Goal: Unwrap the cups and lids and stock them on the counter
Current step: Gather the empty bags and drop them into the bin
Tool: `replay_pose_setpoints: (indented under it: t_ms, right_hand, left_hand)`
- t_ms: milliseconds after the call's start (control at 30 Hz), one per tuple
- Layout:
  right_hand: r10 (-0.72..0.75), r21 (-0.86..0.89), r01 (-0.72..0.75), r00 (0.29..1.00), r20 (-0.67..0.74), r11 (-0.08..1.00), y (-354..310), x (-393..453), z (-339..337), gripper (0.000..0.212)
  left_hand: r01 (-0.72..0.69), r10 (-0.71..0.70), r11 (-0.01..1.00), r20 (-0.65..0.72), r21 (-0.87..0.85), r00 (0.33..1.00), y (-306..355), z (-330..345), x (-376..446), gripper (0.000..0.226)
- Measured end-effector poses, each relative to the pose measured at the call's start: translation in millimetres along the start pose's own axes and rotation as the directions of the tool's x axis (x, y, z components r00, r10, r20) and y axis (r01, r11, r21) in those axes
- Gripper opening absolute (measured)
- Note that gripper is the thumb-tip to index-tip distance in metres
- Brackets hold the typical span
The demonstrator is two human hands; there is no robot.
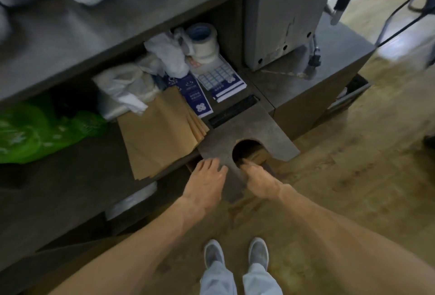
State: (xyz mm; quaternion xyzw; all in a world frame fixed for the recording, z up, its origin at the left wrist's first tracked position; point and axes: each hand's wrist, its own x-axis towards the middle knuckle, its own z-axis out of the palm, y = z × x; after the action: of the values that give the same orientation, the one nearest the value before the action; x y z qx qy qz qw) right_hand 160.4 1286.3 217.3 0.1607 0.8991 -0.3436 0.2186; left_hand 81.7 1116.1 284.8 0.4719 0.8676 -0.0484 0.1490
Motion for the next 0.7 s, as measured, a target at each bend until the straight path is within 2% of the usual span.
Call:
replay_pose_setpoints:
  t_ms: [133,233,400,500,700]
  right_hand:
    - [0.019,0.051,-0.010,0.986,-0.168,0.999,-22,-17,-6,0.041]
    - [-0.088,-0.062,0.073,0.952,-0.294,0.995,-66,-31,-20,0.038]
    - [-0.381,-0.219,0.328,0.881,-0.279,0.919,-199,-28,-57,0.032]
    - [-0.534,-0.284,0.468,0.813,-0.230,0.836,-287,-31,-63,0.036]
    - [-0.736,-0.404,0.639,0.661,-0.145,0.654,-462,-23,-9,0.032]
  left_hand:
    - [0.079,-0.083,0.992,-0.031,-0.100,0.996,-24,-14,-26,0.057]
    - [0.144,-0.152,0.977,-0.043,-0.157,0.987,-39,-35,-51,0.058]
    - [0.257,-0.288,0.953,-0.207,-0.163,0.935,-87,-76,-102,0.049]
    - [0.314,-0.340,0.940,-0.304,-0.133,0.890,-133,-103,-144,0.054]
    - [0.492,-0.512,0.852,-0.478,-0.178,0.714,-250,-127,-277,0.054]
